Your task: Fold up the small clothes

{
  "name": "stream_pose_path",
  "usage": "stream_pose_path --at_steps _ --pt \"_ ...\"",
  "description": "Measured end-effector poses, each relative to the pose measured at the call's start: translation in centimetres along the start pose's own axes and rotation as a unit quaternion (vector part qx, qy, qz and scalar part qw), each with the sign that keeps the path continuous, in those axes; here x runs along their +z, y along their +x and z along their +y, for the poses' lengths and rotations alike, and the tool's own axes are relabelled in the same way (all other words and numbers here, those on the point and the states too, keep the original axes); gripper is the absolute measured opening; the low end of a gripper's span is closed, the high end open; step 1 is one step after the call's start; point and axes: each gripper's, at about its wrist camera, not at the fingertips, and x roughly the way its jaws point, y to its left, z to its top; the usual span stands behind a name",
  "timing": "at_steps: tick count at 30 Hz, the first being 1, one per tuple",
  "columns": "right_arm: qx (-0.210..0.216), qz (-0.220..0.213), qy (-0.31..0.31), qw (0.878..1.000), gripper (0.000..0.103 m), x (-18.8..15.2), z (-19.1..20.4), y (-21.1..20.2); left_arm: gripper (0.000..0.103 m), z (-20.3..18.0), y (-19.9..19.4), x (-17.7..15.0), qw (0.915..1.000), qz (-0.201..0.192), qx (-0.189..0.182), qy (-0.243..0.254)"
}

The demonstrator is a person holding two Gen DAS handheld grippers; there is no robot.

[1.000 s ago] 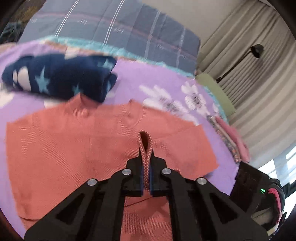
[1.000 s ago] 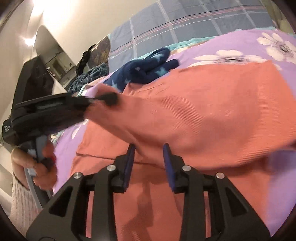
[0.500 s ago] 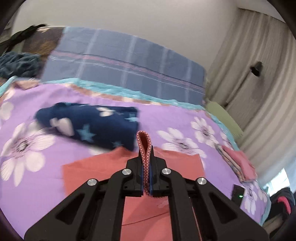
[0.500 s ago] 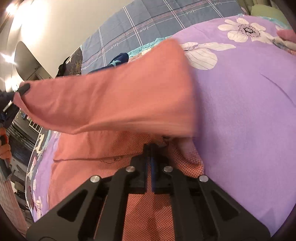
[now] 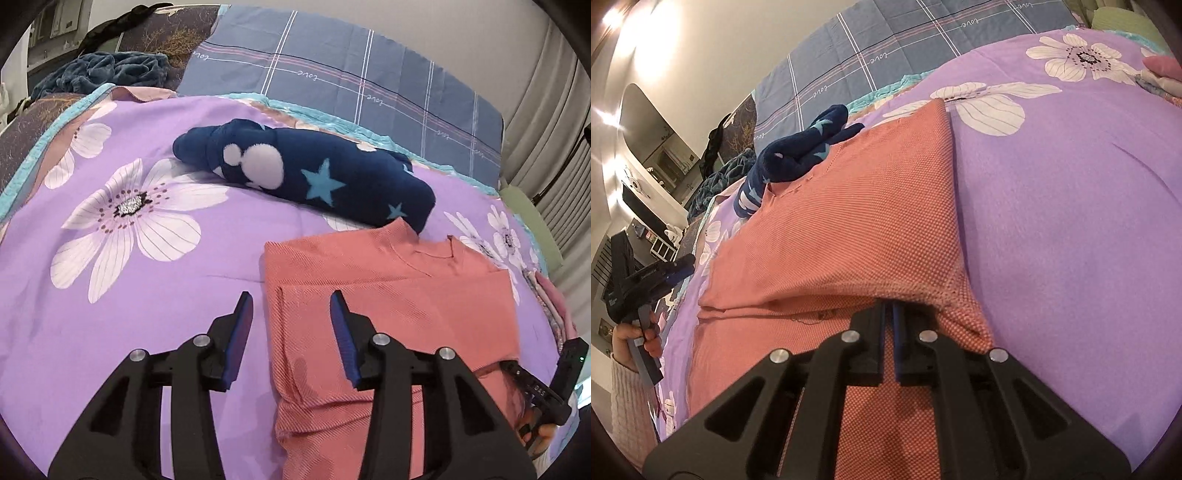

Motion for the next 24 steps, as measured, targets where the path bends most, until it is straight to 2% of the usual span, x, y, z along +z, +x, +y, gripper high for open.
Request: stream_pose_path --at_steps 2,6,8,9,11,13,17,18,19,22,24 --pt "0.002 0.0 0.002 1.0 0.004 0.0 0.0 0.0 0.045 -0.8 -0.2 -0.5 0.9999 -0.001 -0.009 0.013" --pt "0.002 -0.002 0.005 1.0 0.003 0.0 -0.2 -0.1 0.059 -3.4 1.4 -2.6 0.9982 0.016 -0.005 0.058" --pt "-0.027 -0.011 0.014 0.999 0.0 0.0 -0.3 -0.5 0.067 -4.4 3.5 -4.3 0.9953 0.042 0.026 0.084" --pt "-0.06 -0.022 0.019 0.998 0.0 -0.1 -0.3 -1.0 0.073 -5.1 4.7 -5.6 0.9917 0.04 0.056 0.108" --pt "-0.122 -0.049 0.02 0.991 0.0 -0.4 0.0 -1.9 0.077 -6.0 4.6 -6.6 0.9873 0.01 0.079 0.138" --pt "-0.137 -0.046 0.009 0.989 0.0 -0.5 0.2 -1.9 0.08 -5.7 4.5 -6.4 0.9893 0.013 0.076 0.124" --pt "-0.141 -0.032 -0.014 0.989 0.0 -0.5 0.5 -2.3 0.08 -5.0 4.0 -6.7 0.992 0.007 0.059 0.111" --pt "-0.146 -0.035 -0.014 0.989 0.0 -0.5 0.4 -2.6 0.084 -5.1 4.0 -6.8 0.9921 0.006 0.058 0.111" --pt "-0.147 -0.042 -0.001 0.988 0.0 -0.6 0.0 -3.1 0.087 -5.0 3.9 -7.0 0.9922 0.006 0.06 0.109" --pt "-0.133 -0.037 0.045 0.989 0.0 -0.7 -1.5 -3.1 0.087 -4.7 3.7 -7.0 0.9937 0.009 0.053 0.098" --pt "-0.135 -0.033 0.033 0.99 0.0 -0.7 -1.0 -3.2 0.087 -4.6 3.5 -6.7 0.9938 0.015 0.052 0.098"
